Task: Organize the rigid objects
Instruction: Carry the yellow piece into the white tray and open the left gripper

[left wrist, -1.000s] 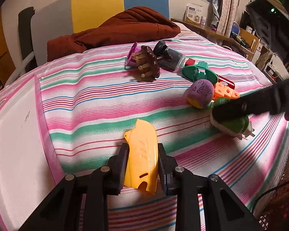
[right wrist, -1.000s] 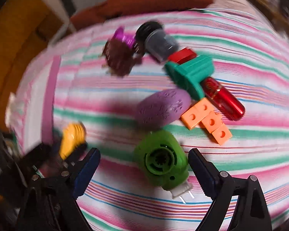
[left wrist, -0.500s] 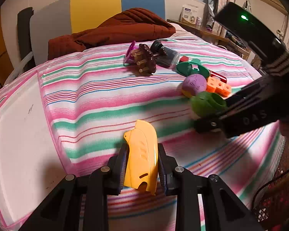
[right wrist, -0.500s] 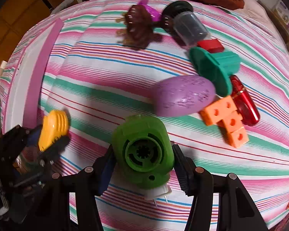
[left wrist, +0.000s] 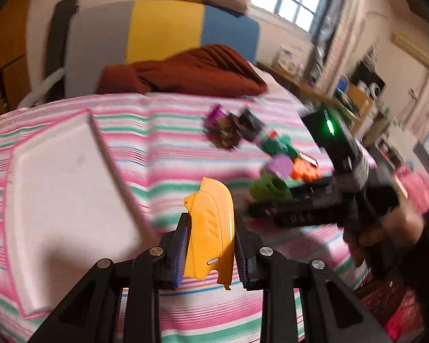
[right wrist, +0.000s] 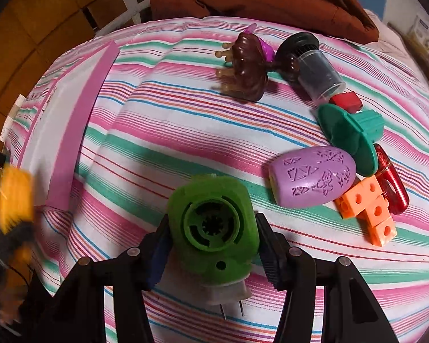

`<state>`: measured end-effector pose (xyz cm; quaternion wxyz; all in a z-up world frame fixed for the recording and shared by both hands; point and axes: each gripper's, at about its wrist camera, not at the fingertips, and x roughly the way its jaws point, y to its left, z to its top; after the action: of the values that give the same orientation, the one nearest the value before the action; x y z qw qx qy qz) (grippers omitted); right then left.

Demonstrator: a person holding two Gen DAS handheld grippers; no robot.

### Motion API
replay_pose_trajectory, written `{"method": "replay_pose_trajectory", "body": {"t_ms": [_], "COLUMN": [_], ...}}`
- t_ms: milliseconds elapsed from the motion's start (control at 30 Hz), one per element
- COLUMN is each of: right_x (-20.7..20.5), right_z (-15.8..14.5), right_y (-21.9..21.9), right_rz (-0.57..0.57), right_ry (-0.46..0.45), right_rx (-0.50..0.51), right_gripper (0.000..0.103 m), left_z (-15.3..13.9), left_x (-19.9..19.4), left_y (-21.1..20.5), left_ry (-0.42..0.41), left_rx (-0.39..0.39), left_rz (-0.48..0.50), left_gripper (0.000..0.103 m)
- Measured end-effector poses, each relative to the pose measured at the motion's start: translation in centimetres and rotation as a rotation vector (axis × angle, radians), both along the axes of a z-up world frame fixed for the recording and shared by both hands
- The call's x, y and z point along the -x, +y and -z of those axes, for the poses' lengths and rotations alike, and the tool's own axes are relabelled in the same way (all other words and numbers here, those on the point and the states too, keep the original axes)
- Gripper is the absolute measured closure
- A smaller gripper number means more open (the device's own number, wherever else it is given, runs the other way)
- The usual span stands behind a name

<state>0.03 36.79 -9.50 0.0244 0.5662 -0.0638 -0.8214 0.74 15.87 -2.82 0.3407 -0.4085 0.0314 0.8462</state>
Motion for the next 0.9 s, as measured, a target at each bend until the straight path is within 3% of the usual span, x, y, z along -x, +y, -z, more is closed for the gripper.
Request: {"method": "replay_pose_trajectory", "body": {"t_ms": [233, 467, 633, 733, 833, 900], "right_x": [-0.1, -0.3, -0.4, -0.3, 0.2, 0.1], "right_z": [-0.4, -0.6, -0.8, -0.8, -0.5, -0.3], "right_y": [0.1, -0.1, -0.2, -0.5, -1.0, -1.4], "right_rz": [-0.017, -0.036, -0.053, -0.060, -0.061, -0.062], "right_ry": [0.008, 0.016, 0.030, 0.036, 0.039, 0.041], "right_rx": [-0.013, -0.034, -0.060, -0.068, -0.071, -0.073], "right_gripper": [0.045, 0.044, 0.046, 0.046, 0.046, 0.046], "left_z": [-1.7, 0.4, 2.4, 3.2, 4.2, 5.0], "left_x": [5.8, 14.1, 19.2, 21.6, 23.9, 24.8], "left_y": [-7.0, -13.0, -13.5, -13.2, -13.4, -13.3], "left_ry": [-0.036, -0.148, -0.188, -0.158, -0.171, -0.172], "left_rx": [-0.014, 0.005, 0.052, 0.128, 0.135, 0.183], "left_rz": [-0.230, -0.419, -0.444, -0.468, -0.501, -0.520], "left_gripper": [0.075, 0.075, 0.075, 0.075, 0.075, 0.075]}}
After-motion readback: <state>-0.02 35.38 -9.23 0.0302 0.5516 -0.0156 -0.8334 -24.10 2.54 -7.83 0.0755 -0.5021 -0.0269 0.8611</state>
